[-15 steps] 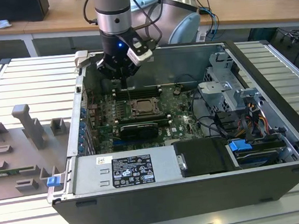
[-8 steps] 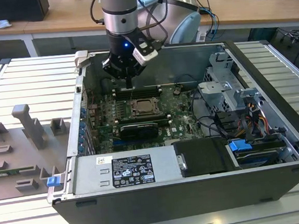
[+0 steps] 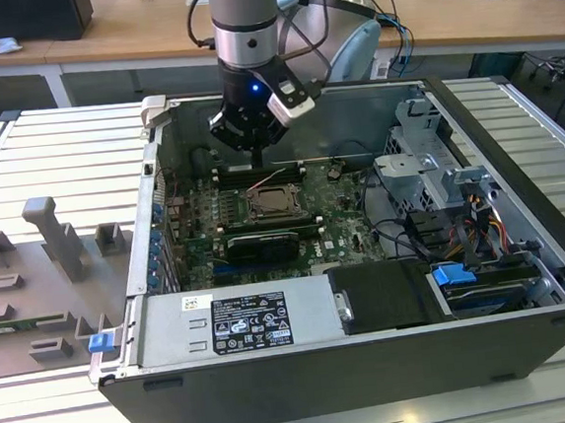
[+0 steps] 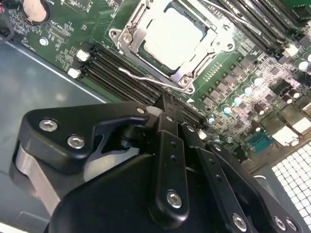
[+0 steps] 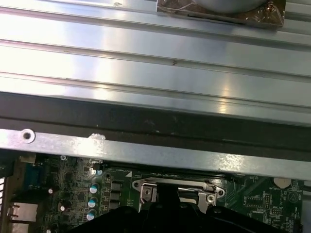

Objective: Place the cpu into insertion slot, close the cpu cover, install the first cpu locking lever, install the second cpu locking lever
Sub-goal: 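Install the first cpu locking lever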

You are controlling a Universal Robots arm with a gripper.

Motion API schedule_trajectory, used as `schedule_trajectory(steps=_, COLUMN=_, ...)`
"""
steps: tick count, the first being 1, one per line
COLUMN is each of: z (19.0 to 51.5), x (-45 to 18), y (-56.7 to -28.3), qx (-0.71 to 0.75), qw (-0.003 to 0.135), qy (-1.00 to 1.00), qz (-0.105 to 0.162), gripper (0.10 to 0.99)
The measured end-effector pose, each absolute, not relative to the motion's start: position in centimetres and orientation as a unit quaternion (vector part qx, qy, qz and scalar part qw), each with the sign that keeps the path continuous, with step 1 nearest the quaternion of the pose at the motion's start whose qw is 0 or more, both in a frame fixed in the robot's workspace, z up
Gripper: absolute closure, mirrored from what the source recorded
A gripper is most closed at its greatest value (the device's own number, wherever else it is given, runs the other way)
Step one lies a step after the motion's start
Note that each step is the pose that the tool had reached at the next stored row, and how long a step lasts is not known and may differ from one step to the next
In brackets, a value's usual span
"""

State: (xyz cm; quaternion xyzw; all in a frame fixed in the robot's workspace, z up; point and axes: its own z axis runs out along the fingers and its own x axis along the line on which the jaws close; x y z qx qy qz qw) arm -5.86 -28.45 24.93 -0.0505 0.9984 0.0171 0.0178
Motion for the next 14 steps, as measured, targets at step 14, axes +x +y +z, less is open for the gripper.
schedule_trajectory(steps=14, z=22.9, x=-4.8, y=-28.5, qx=-0.044, qw=0.018, qy=0.998, qz=0.031, gripper=0.980)
